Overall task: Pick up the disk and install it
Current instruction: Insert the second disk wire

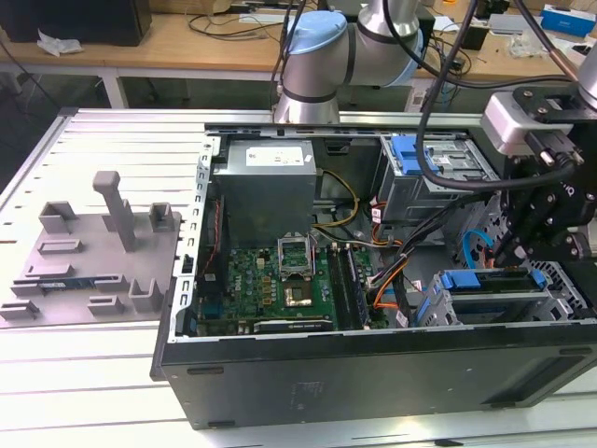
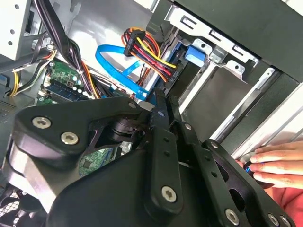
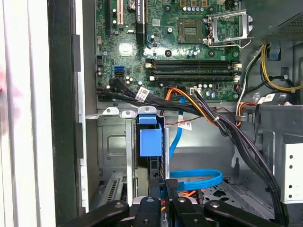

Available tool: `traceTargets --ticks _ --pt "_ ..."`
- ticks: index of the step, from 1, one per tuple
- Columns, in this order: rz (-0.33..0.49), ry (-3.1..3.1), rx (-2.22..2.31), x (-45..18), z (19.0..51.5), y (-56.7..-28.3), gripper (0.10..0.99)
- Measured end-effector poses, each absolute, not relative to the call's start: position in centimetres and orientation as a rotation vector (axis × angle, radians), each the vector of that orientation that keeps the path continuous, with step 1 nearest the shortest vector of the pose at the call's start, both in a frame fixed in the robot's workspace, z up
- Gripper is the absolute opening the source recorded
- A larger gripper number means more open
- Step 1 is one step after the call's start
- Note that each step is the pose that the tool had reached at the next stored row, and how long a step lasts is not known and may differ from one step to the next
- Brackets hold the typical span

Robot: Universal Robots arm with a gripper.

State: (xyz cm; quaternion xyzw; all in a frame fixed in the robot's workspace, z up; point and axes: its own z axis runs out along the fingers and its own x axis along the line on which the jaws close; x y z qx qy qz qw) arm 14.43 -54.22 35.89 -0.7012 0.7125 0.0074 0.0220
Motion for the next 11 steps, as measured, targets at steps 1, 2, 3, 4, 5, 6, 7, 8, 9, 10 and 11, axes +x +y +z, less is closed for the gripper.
traceTargets --ticks 1,2,3,4,5,6,7,8,9,10,11 --pt "0.023 2.208 -2.173 14.45 35.88 -54.22 0.161" --pt "0.023 2.208 -2.173 14.46 35.85 -54.2 0.161" --pt "0.023 2.208 -2.173 14.46 35.81 -54.19 0.161" --pt "0.023 2.208 -2.173 14.46 35.77 -54.18 0.161" --pt "0.023 2.208 -2.173 14.46 35.66 -54.15 0.161" --pt "0.023 2.208 -2.173 14.46 35.34 -54.12 0.161" --pt "0.022 2.208 -2.173 14.46 35.29 -54.12 0.161" --pt "0.022 2.208 -2.173 14.46 35.29 -54.12 0.161" --pt "0.022 2.208 -2.173 14.46 35.28 -54.12 0.161" --pt "0.023 2.208 -2.172 14.46 35.27 -54.13 0.161" --pt "0.023 2.208 -2.172 14.46 35.26 -54.15 0.161"
